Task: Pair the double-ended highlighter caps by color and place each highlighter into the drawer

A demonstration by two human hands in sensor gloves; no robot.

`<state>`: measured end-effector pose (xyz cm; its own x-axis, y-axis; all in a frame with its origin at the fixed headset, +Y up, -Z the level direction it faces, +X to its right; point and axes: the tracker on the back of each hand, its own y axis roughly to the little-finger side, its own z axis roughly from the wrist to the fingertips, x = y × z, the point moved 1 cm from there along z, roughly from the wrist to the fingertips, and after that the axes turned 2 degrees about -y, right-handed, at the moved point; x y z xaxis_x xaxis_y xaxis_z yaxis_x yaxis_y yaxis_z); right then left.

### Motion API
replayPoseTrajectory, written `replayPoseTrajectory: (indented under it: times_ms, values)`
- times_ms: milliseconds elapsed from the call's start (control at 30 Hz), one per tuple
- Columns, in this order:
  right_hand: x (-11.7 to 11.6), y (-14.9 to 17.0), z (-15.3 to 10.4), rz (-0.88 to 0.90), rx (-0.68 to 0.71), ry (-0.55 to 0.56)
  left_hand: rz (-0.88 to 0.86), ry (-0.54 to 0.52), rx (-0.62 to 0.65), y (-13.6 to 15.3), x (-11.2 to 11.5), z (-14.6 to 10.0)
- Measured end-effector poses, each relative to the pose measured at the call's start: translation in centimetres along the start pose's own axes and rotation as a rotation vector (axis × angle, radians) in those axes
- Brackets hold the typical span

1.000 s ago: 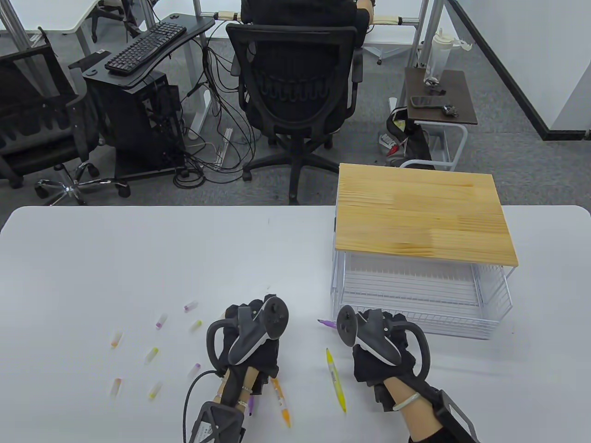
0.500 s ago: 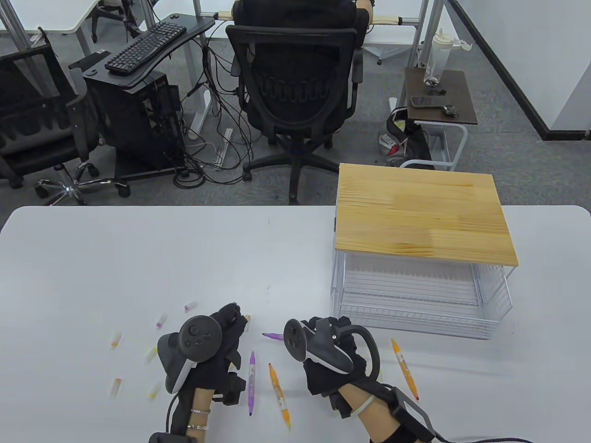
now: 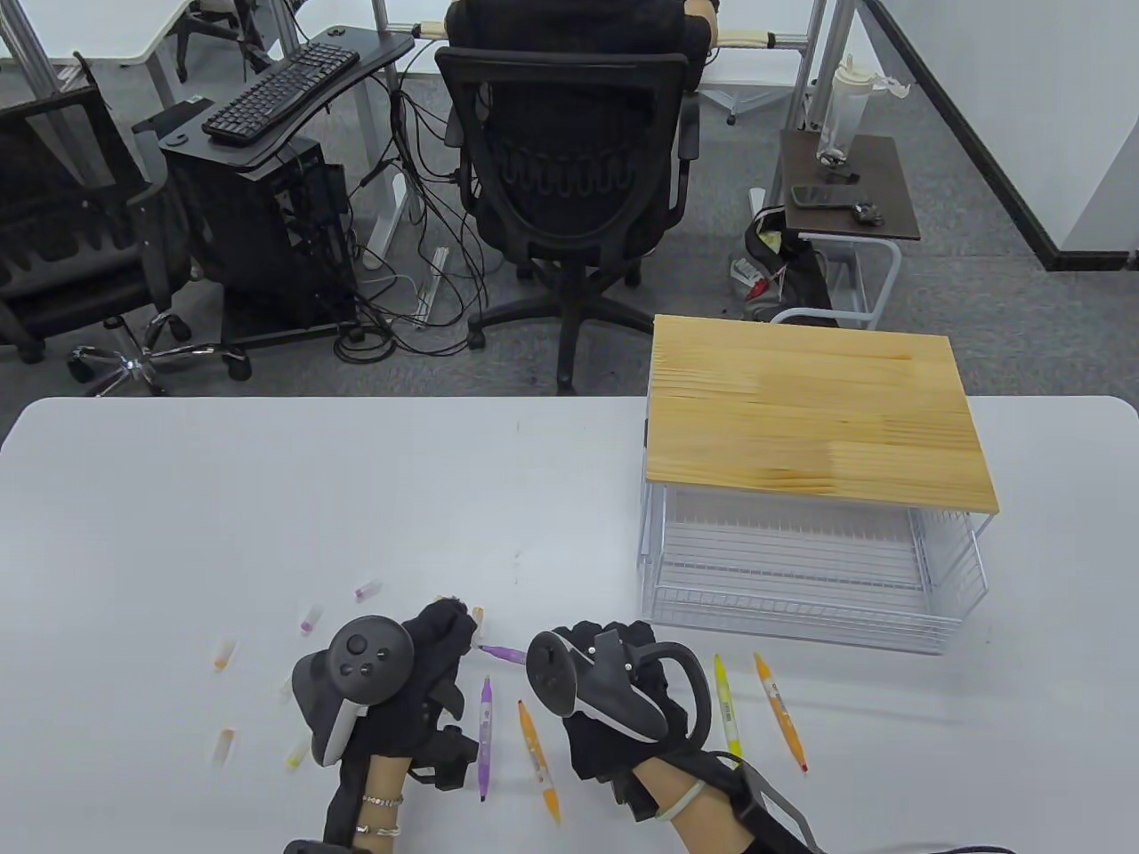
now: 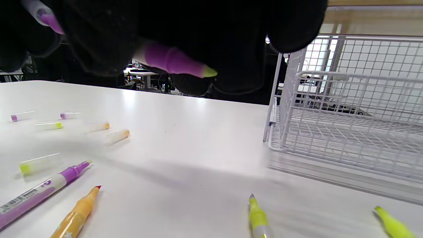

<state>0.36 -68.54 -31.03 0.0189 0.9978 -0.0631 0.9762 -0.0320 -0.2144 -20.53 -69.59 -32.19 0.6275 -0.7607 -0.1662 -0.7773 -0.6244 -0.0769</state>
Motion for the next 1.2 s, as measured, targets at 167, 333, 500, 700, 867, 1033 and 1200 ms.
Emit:
replayPoseTrajectory:
  times_ms: [167, 333, 500, 700, 867, 1033, 1200]
  values:
    - [-0.5, 0.3, -0.4, 0.052, 0.007, 0.047, -0.028, 0.029, 0.011, -0.2, 0.3, -0.1]
    - [-0.9, 0.6, -1.3, 0.125, 0.011, 0.191, -0.056, 0.064, 0.03, -0.4, 0.7, 0.0]
    - [-0.9, 1.9, -2.2, 0.187, -0.011, 0.36, -0.266, 0.179, 0.081, -0.2, 1.4, 0.4]
    - [-0.6, 2.9, -2.4, 0.256, 0.02, 0.331, -0.174, 0.143, 0.173, -1.8, 0.8, 0.1]
    - [-0.6, 2.9, -2.3, 0.38, 0.054, 0.243, -0.143, 0.119, 0.207, -2.4, 0.0, -0.4]
    - [-0.6, 2.9, -2.2, 0.362, 0.054, 0.217, -0.143, 0.114, 0.226, -2.9, -0.1, -0.6]
    - [0.0, 1.8, -3.1, 0.345, 0.072, 0.324, -0.124, 0.196, 0.315, -5.5, 1.2, -1.5]
